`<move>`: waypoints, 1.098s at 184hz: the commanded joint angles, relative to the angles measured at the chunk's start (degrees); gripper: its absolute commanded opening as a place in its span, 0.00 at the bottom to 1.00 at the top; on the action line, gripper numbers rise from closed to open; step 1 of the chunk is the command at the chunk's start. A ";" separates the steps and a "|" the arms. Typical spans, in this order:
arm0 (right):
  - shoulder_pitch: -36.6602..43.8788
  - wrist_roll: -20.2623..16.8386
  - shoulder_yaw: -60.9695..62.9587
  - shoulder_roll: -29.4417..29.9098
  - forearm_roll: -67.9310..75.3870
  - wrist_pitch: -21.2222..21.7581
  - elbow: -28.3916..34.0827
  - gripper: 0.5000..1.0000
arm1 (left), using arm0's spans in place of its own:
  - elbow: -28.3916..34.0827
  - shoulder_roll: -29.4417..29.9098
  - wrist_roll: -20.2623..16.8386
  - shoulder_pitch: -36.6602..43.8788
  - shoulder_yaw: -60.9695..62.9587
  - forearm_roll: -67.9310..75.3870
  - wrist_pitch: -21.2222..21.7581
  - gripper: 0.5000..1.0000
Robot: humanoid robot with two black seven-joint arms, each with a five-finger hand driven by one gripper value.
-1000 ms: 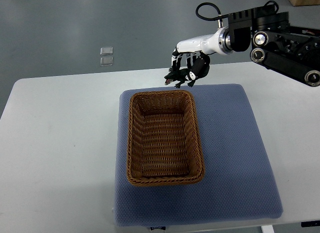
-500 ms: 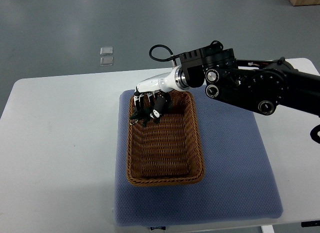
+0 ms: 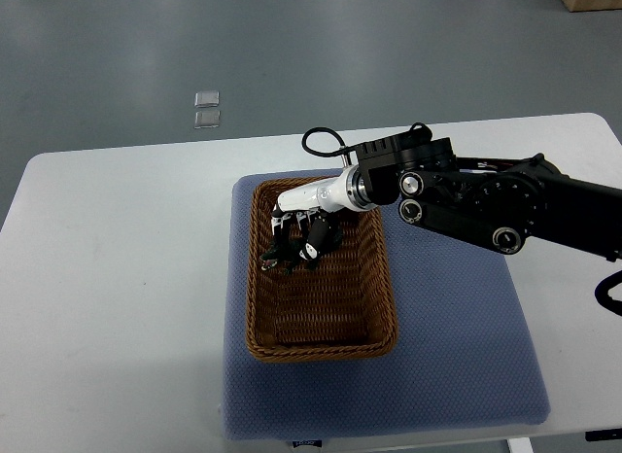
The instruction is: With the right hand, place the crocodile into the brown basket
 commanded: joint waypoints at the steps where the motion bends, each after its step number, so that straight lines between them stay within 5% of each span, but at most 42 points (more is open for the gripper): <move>1: -0.68 -0.07 -0.10 -0.09 -0.15 -0.13 -0.36 0.01 | 0.00 0.00 0.00 0.04 0.00 -0.07 0.00 1.00; 33: -1.21 -0.07 -0.36 -0.17 -0.59 -0.13 -0.89 0.09 | -0.09 0.00 0.00 0.04 0.00 0.02 0.00 1.00; 67: -1.64 0.11 -0.45 -0.26 -0.59 -0.13 -0.98 0.65 | 0.00 0.00 0.00 -0.05 0.00 -0.07 0.00 1.00; 97: -1.64 0.11 -0.18 -0.88 -0.51 -0.05 -1.07 0.80 | 0.00 0.00 0.00 -0.05 0.00 0.02 0.00 1.00; 159: -1.03 0.46 10.89 -7.03 3.45 0.13 -0.98 0.81 | -0.09 0.00 0.00 0.04 0.00 0.02 0.00 1.00; 202: -9.73 0.72 29.17 -9.32 15.84 -0.22 -1.33 0.81 | -0.18 0.00 0.00 0.04 0.00 0.02 0.00 1.00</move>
